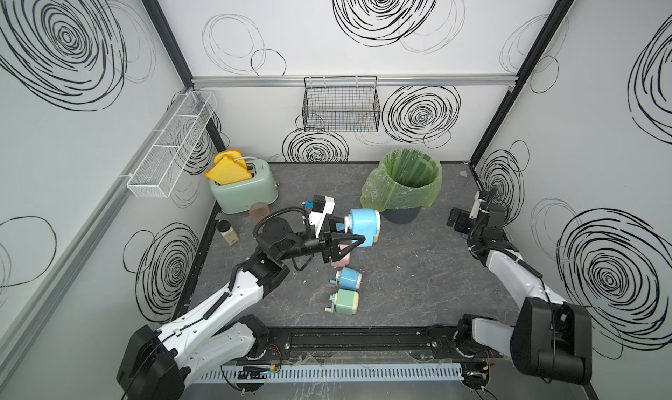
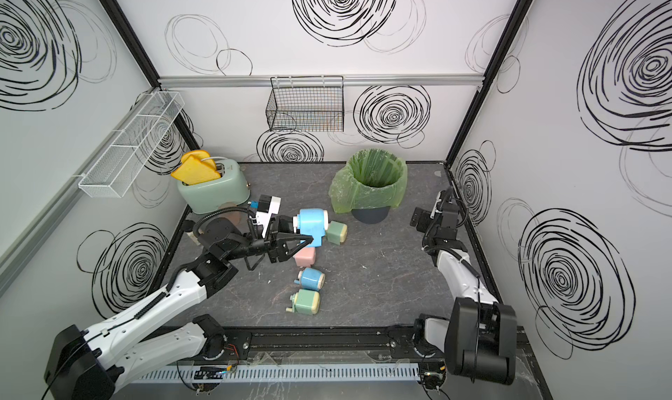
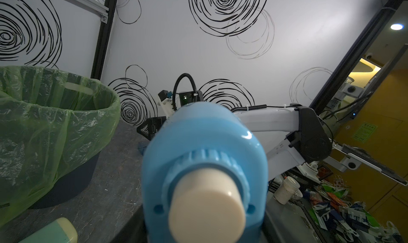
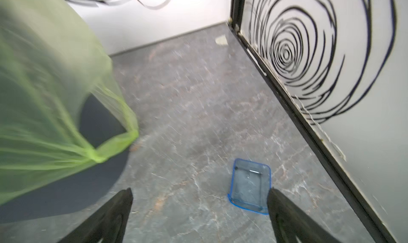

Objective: Take out the pencil sharpener tray and clean the shavings
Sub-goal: Place the container at the center of the board, then place the pencil sharpener at the center of the board.

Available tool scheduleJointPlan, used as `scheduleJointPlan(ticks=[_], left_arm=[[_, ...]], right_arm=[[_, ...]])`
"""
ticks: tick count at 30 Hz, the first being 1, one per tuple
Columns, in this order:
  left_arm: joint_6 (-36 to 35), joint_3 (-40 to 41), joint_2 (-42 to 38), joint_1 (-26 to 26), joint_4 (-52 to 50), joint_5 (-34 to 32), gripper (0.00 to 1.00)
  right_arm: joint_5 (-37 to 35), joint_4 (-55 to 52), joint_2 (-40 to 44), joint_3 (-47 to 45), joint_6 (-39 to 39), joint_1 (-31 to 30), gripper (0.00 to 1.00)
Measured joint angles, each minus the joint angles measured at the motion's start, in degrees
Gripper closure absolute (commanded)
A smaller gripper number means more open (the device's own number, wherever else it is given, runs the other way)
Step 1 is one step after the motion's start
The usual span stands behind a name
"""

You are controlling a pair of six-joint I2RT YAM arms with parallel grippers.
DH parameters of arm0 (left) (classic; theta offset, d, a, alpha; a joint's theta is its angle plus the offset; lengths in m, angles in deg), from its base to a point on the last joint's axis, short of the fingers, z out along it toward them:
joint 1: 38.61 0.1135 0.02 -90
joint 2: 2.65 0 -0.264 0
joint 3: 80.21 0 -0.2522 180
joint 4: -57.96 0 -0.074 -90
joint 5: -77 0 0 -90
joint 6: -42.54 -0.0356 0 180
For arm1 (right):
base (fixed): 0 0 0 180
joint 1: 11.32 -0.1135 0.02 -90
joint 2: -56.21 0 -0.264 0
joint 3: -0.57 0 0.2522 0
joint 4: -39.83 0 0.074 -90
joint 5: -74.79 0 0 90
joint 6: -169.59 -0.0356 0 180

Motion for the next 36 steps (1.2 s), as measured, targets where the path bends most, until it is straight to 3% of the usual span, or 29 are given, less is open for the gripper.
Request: scheduleJointPlan(ticks=[6,13,15,20,24,31,36], left_arm=[[1.81,5.77,1.97,-4.7,8.87,-2.62,0.73],[2.84,8.2,2.75,-6.16,16.13,-1.64,0.74],[2.84,8.2,2.75,-6.21,17.51,-0.55,0.74],[2.21,8.2,2.91,-7.34,18.27,2.67,0.74],[1.25,7.89,3.54,-8.94,17.92,5.51,0.73],[-2.12,6.36,4.09,-11.91,14.91,8.7,0.74],[-4.59,5.55,4.02,-12.59,11.41,8.94,0.74]], right_arm=[[21.29,0.55,8.09,-3.63,-6.69,1.73,0.01],[42.29,7.43,37.59,-13.94,-13.44,-4.79,0.01],[48.54,10.08,41.53,-14.36,-14.91,-7.54,0.01],[59.1,14.1,41.83,-14.4,-17.64,-16.9,0.01],[62.9,14.97,38.77,-11.82,-17.14,-24.24,0.01],[62.79,14.08,29.73,-3.41,-12.41,-36.48,0.01],[61.2,14.49,26.62,-2.75,-11.54,-41.0,0.01]])
